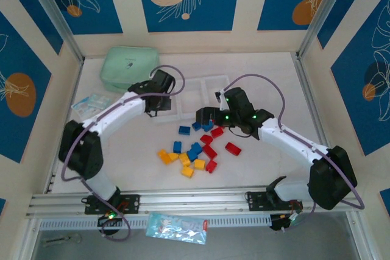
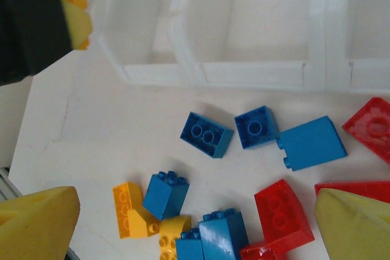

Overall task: Sort the legos into containers by color
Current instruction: Place the lego in the container, then pick up the lego from the middle-left of the table.

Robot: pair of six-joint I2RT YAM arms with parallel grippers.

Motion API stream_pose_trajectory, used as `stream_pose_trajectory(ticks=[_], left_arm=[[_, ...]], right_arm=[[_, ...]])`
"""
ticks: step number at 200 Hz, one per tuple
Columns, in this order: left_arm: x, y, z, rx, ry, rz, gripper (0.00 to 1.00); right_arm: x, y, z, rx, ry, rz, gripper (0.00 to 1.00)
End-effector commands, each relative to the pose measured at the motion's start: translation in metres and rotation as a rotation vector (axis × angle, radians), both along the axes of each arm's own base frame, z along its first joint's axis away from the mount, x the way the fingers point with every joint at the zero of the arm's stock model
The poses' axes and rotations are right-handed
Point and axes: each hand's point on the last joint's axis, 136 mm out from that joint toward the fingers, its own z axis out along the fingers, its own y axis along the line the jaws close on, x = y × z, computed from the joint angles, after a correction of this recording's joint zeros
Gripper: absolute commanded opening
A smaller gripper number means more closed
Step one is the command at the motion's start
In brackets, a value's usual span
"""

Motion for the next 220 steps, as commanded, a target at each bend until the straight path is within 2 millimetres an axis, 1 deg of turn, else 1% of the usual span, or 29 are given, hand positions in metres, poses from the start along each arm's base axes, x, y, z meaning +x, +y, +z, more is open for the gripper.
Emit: stream_pose_trajectory(ticks=[1, 20, 42, 58, 68, 80, 101, 127, 137, 158, 171, 184, 186, 209, 220], left_arm=[[0.026, 0.005, -0.005, 0.037, 0.004, 0.013, 0.28], [0.044, 0.002, -0.014, 0.035, 0.013, 0.020, 0.30], [0.058, 0.000, -0.030, 0.052, 0.040, 0.023, 0.32], [0.064, 0.002, -0.041, 0.064, 0.070, 0.037, 0.35], [0.065, 0.001, -0.044, 0.066, 0.081, 0.033, 0.37], [0.066, -0.001, -0.047, 0.062, 0.089, 0.023, 0.43], [0.067, -0.004, -0.042, 0.046, 0.083, 0.014, 0.51], [0.063, -0.007, -0.029, 0.019, 0.076, 0.005, 0.53], [0.059, -0.007, -0.021, 0.001, 0.075, 0.002, 0.53], [0.044, -0.010, -0.002, -0.069, 0.055, -0.007, 0.53], [0.030, -0.010, 0.005, -0.115, 0.046, -0.011, 0.53], [0.010, -0.004, 0.006, -0.146, 0.053, 0.011, 0.53], [0.008, -0.004, 0.008, -0.158, 0.047, 0.012, 0.53], [-0.032, 0.000, -0.001, -0.245, 0.077, 0.032, 0.54], [-0.054, 0.005, -0.011, -0.273, 0.103, 0.054, 0.57]], right_arm=[[0.006, 0.005, 0.009, 0.025, -0.004, 0.020, 0.99], [0.008, 0.004, 0.009, 0.017, -0.009, 0.020, 0.99], [0.011, 0.004, 0.007, 0.008, -0.008, 0.020, 0.99], [0.013, 0.003, 0.006, 0.005, -0.004, 0.016, 0.99], [0.013, 0.003, 0.008, 0.007, -0.007, 0.017, 0.99], [0.014, 0.003, 0.010, 0.008, -0.016, 0.019, 0.99], [0.015, 0.003, 0.013, 0.002, -0.027, 0.028, 0.99], [0.015, 0.003, 0.017, -0.008, -0.036, 0.044, 0.99], [0.013, 0.004, 0.019, -0.010, -0.035, 0.055, 0.99], [0.004, 0.005, 0.016, -0.024, -0.018, 0.083, 0.99], [-0.004, 0.007, 0.013, -0.037, -0.001, 0.106, 0.99], [-0.013, 0.009, 0.009, -0.055, 0.012, 0.131, 0.99], [-0.014, 0.010, 0.008, -0.059, 0.015, 0.134, 0.99], [-0.030, 0.016, -0.001, -0.082, 0.033, 0.173, 0.99], [-0.037, 0.019, -0.006, -0.089, 0.036, 0.189, 0.99]])
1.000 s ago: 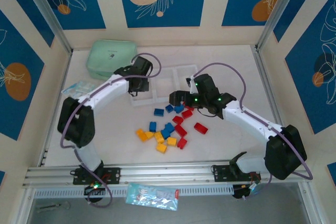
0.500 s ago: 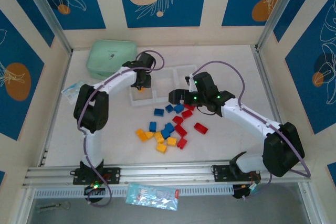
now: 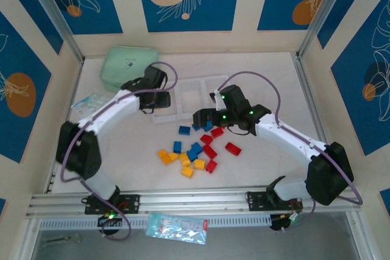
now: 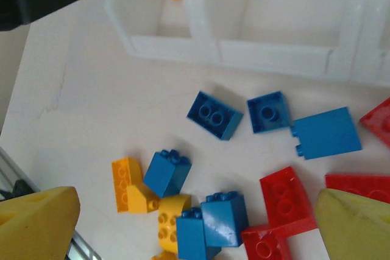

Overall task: Sort the legos into containers by color
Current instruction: Pick up the lego from the middle-left of the table.

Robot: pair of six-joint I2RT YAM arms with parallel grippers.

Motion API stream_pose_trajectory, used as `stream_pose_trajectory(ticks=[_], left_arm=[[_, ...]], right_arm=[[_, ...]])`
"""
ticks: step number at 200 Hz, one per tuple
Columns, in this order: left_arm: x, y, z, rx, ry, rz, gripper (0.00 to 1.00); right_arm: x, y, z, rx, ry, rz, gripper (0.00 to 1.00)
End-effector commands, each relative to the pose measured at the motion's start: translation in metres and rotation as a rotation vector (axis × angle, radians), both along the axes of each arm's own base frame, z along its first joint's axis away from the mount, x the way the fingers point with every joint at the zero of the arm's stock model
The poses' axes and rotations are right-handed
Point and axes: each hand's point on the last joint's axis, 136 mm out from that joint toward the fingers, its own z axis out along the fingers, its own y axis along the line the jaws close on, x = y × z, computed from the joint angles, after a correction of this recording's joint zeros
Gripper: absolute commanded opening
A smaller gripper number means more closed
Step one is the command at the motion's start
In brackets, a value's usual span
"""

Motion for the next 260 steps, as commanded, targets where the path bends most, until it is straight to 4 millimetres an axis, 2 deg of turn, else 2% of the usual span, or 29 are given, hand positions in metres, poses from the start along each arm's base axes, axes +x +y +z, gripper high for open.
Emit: stream_pose_trajectory(ticks=[1, 46, 75, 104, 127, 161, 207, 260], left_arm=[[-0.040, -0.001, -0.019, -0.106, 0.074, 0.037, 0.57], [-0.108, 0.027, -0.039, -0.143, 0.142, 0.137, 0.62], [-0.139, 0.028, -0.059, -0.160, 0.212, 0.181, 0.67], [-0.159, 0.024, -0.085, -0.145, 0.278, 0.200, 0.69], [-0.162, 0.007, -0.098, -0.151, 0.314, 0.175, 0.72], [-0.152, -0.009, -0.101, -0.111, 0.316, 0.136, 0.76], [-0.156, -0.007, -0.114, -0.032, 0.327, 0.150, 0.72], [-0.176, 0.005, -0.125, 0.046, 0.356, 0.167, 0.68]], right_arm=[[-0.022, 0.006, -0.006, -0.023, 0.017, 0.066, 0.99], [-0.044, 0.022, -0.026, -0.006, 0.060, 0.110, 0.99], [-0.054, 0.034, -0.036, -0.021, 0.072, 0.133, 0.99], [-0.057, 0.040, -0.042, -0.007, 0.087, 0.129, 0.99], [-0.056, 0.039, -0.045, -0.013, 0.089, 0.125, 0.99], [-0.056, 0.038, -0.047, -0.016, 0.092, 0.121, 0.99], [-0.055, 0.031, -0.051, -0.025, 0.093, 0.099, 0.99], [-0.051, 0.030, -0.052, -0.011, 0.108, 0.091, 0.99]])
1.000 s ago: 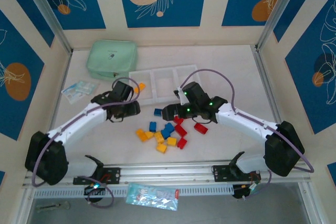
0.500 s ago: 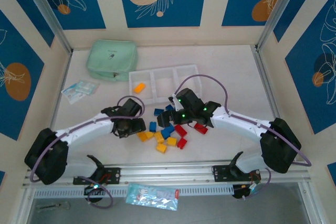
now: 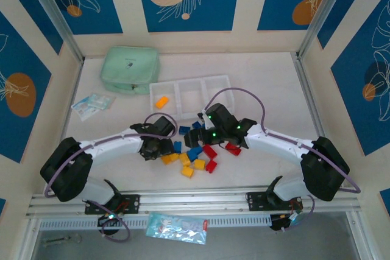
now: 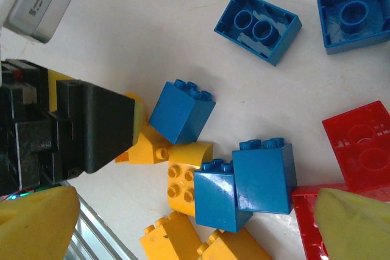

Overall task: Sort the legos into containers by color
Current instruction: Pick up the lego from the middle-left of the table.

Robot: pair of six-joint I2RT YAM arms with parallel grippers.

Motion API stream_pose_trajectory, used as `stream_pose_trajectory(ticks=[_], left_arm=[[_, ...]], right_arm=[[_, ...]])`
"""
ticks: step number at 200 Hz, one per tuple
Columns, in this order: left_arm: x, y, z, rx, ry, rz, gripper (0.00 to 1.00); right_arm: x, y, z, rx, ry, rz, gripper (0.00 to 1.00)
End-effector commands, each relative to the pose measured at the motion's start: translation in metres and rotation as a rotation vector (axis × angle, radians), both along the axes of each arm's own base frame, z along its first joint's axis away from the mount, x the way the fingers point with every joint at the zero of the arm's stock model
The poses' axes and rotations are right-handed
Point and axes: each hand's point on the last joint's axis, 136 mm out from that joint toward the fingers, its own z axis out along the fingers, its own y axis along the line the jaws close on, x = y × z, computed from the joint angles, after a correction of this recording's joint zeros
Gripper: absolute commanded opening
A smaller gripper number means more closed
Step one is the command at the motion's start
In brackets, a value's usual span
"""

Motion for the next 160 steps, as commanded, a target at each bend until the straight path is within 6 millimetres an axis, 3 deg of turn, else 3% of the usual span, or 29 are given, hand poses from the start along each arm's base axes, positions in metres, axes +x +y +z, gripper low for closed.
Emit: stream_pose_trajectory(ticks=[1, 40, 85, 114, 160], left_arm=[[-0.012, 0.015, -0.007, 0.077, 0.024, 0.023, 0.67], [-0.022, 0.026, -0.011, 0.107, 0.027, 0.029, 0.60], [-0.020, 0.007, -0.019, 0.038, 0.044, -0.006, 0.53], [-0.017, 0.005, -0.019, 0.049, 0.036, -0.018, 0.41], [-0.008, 0.004, 0.001, 0.061, -0.017, -0.052, 0.28]], right_arm=[[0.000, 0.000, 0.001, 0.019, 0.013, -0.004, 0.99], [0.000, 0.004, 0.002, 0.031, 0.019, -0.001, 0.99], [0.001, 0.004, 0.001, 0.029, 0.025, -0.005, 0.99], [0.001, 0.003, 0.002, 0.028, 0.023, -0.010, 0.99], [0.004, 0.001, 0.007, 0.036, 0.022, -0.021, 0.99]])
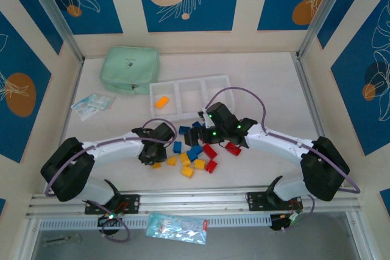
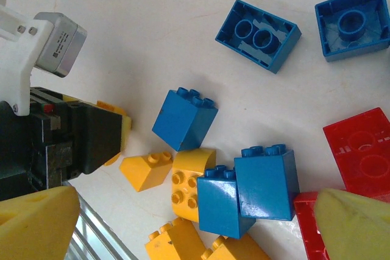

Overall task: Sort the legos into containers by color
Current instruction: Pick up the lego from the middle-left of the table, then place the lego in the container.

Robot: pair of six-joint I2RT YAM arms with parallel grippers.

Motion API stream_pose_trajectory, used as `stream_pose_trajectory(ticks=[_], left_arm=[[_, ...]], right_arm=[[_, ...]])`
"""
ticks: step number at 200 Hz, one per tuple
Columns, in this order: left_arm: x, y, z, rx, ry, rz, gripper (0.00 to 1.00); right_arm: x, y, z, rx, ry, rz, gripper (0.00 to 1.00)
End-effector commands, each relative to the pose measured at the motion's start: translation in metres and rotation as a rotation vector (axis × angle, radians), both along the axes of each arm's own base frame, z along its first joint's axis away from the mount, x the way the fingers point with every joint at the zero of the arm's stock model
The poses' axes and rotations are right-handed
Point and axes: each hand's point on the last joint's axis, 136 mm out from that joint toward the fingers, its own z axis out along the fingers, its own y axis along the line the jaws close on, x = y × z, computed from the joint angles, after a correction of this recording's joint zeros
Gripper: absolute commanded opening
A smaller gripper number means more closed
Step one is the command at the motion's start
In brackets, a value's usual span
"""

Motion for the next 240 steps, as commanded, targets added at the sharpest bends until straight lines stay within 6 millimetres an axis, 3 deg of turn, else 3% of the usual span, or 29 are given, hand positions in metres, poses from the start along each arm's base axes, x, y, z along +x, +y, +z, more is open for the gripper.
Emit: stream_pose_trajectory(ticks=[1, 30, 70, 117, 155, 197, 240], left_arm=[[0.012, -0.018, 0.017, -0.045, -0.054, -0.047, 0.28], [0.035, -0.016, 0.057, -0.012, -0.165, -0.103, 0.25], [0.084, -0.016, 0.109, 0.002, -0.311, -0.145, 0.24], [0.157, -0.023, 0.136, 0.005, -0.395, -0.161, 0.24], [0.207, -0.029, 0.135, 0.025, -0.400, -0.163, 0.24], [0.257, -0.024, 0.117, 0.113, -0.382, -0.162, 0.25], [0.286, -0.027, 0.085, 0.155, -0.327, -0.163, 0.29]], right_arm=[[0.000, 0.000, 0.004, 0.017, 0.018, -0.006, 0.99], [0.007, -0.003, 0.015, 0.037, 0.000, -0.026, 0.99], [0.024, -0.017, 0.031, 0.074, -0.018, -0.080, 0.99], [0.051, -0.044, 0.035, 0.060, -0.037, -0.184, 0.99], [0.062, -0.054, 0.035, 0.062, -0.036, -0.234, 0.99], [0.067, -0.055, 0.036, 0.055, -0.047, -0.231, 0.99], [0.070, -0.055, 0.043, 0.055, -0.071, -0.223, 0.99]])
